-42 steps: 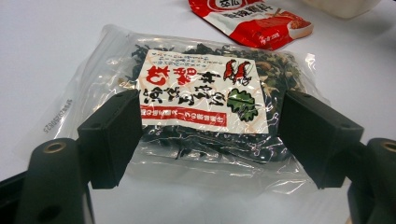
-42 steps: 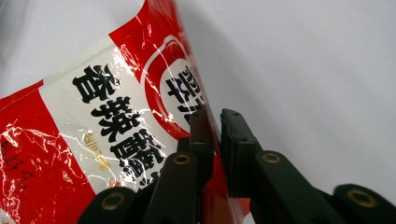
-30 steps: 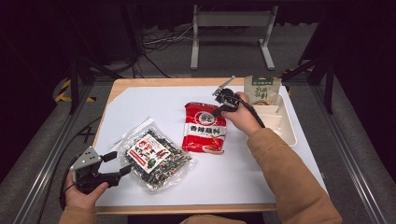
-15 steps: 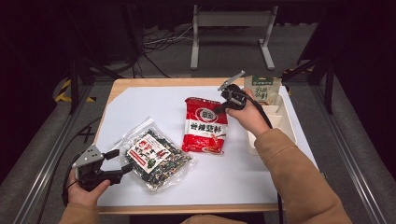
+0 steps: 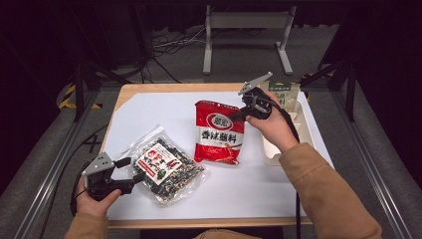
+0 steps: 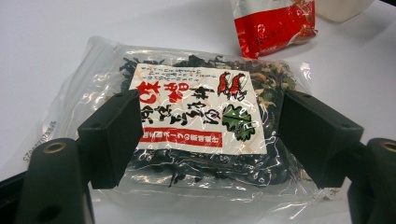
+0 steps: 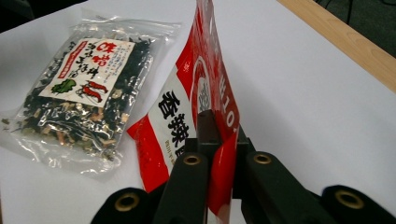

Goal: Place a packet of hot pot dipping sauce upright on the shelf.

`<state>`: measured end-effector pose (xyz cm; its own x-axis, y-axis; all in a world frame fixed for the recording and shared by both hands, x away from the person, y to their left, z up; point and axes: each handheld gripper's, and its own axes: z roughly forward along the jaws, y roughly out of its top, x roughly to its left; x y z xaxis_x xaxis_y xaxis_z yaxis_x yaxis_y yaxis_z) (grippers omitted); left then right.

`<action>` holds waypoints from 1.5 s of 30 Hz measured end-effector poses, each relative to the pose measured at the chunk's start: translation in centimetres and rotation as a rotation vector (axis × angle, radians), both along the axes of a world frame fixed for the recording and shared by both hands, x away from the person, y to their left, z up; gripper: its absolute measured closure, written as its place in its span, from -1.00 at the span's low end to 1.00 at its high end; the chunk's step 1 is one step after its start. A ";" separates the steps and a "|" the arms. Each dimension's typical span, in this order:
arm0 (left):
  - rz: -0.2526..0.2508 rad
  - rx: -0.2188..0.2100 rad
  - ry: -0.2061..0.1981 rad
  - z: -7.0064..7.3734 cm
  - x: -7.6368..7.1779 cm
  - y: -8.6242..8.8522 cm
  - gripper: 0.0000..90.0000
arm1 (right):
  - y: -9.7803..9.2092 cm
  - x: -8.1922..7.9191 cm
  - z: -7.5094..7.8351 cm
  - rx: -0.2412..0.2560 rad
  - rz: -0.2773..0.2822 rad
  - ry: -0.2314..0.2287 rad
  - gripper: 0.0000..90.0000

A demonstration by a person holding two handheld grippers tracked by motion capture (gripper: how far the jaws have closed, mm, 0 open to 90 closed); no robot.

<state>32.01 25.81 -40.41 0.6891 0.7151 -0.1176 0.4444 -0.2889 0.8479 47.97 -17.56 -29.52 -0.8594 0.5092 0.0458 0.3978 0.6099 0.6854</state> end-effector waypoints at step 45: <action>0.007 0.003 -0.004 0.0 -0.1 0.1 -0.49 | -2.5 -5.3 6.9 0.077 0.064 -0.153 0.99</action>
